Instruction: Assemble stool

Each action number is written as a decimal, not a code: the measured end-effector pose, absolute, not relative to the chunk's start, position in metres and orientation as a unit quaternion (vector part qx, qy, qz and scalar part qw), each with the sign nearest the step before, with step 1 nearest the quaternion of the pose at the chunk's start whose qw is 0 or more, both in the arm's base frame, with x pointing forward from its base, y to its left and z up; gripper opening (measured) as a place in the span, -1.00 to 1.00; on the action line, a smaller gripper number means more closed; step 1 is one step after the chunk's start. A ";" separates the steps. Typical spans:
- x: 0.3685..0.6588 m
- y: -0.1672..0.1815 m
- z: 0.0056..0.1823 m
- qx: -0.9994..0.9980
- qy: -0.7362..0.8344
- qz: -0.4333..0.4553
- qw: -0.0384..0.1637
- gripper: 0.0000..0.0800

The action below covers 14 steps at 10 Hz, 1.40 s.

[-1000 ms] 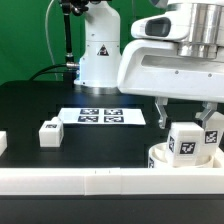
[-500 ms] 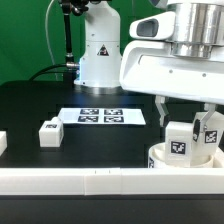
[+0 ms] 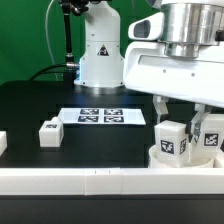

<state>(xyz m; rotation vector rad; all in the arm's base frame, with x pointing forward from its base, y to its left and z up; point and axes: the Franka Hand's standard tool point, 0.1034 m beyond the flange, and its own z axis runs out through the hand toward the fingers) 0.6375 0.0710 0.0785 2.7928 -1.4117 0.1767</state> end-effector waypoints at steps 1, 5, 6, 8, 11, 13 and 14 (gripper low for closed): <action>0.637 0.069 0.078 0.869 -0.492 0.054 0.001 -0.15; 0.635 0.067 0.079 0.846 -0.531 0.052 0.004 -0.14; 0.635 0.067 0.079 0.848 -0.528 0.053 0.004 0.40; 0.633 0.055 0.098 0.879 -0.474 0.058 0.000 0.58; 0.622 0.025 0.114 0.894 -0.445 0.057 0.009 0.62; 0.621 0.028 0.112 0.895 -0.442 0.055 0.008 0.62; 0.621 0.027 0.112 0.895 -0.443 0.055 0.009 0.62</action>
Offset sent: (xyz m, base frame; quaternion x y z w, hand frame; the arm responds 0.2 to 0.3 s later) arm 0.0000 0.0000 0.0000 0.0000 0.0000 0.0650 0.9979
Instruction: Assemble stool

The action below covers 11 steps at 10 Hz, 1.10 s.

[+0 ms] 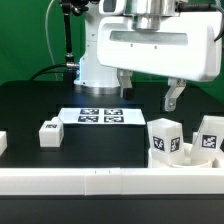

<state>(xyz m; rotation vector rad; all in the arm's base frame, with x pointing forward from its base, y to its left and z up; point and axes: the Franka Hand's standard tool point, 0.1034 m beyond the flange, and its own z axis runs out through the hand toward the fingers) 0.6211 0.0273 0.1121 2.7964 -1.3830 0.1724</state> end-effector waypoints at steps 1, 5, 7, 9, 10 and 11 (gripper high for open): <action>0.621 0.027 0.111 0.895 -0.442 0.055 0.009 0.62; 0.604 -0.009 0.093 0.938 -0.337 0.087 0.012 0.62; 0.584 -0.037 0.086 0.938 -0.334 0.095 0.009 0.62; 0.586 -0.034 0.086 0.940 -0.328 0.095 0.009 0.62; 0.586 -0.035 0.086 0.950 -0.296 0.095 0.012 0.62; 0.586 -0.037 0.086 0.967 -0.235 0.095 0.021 0.62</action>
Offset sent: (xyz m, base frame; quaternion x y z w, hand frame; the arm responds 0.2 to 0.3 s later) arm -0.0157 -0.0288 -0.0132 0.0246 0.0217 -0.1299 0.9910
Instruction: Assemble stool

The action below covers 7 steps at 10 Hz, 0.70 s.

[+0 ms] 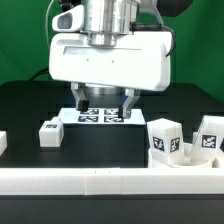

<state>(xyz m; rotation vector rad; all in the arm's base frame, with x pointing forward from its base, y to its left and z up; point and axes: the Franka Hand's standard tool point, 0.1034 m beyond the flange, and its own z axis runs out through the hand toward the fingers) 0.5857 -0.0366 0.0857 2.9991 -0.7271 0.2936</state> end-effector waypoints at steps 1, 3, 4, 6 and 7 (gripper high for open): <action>0.585 -0.043 0.084 0.984 -0.151 0.092 0.031 0.62; 0.580 -0.069 0.083 0.995 -0.033 0.080 0.044 0.62; 0.578 -0.078 0.083 0.996 0.005 0.074 0.047 0.62; 0.579 -0.075 0.082 0.995 0.039 0.073 0.051 0.62; 0.578 -0.075 0.082 0.995 0.037 0.073 0.051 0.62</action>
Offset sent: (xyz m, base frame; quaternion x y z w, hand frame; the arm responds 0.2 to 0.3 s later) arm -0.0123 -0.0263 -0.0048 0.0609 -0.0450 -0.2430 0.9671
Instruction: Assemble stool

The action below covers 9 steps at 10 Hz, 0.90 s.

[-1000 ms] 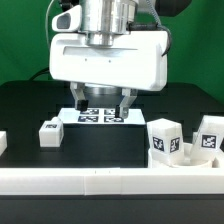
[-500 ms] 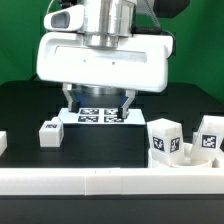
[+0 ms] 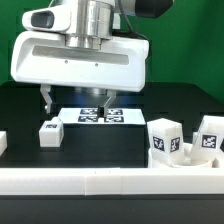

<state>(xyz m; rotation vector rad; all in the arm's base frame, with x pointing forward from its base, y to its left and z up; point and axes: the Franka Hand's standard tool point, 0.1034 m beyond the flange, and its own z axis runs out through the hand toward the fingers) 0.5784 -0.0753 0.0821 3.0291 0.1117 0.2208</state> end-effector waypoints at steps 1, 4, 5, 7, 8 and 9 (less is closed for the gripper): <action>0.578 -0.077 0.082 0.995 0.037 0.072 0.051 0.62; 0.556 -0.122 0.070 0.996 0.045 0.054 0.052 0.62; 0.552 -0.130 0.067 0.997 0.039 0.050 0.053 0.62; 0.552 -0.125 0.066 0.997 0.039 0.038 0.047 0.62; 0.549 -0.124 0.065 0.998 0.034 0.028 0.043 0.62; 0.546 -0.120 0.063 0.999 0.022 -0.009 0.028 0.62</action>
Offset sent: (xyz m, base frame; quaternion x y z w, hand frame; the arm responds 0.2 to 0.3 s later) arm -0.0269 -0.0373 -0.0222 0.0560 -0.0187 0.0128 0.9982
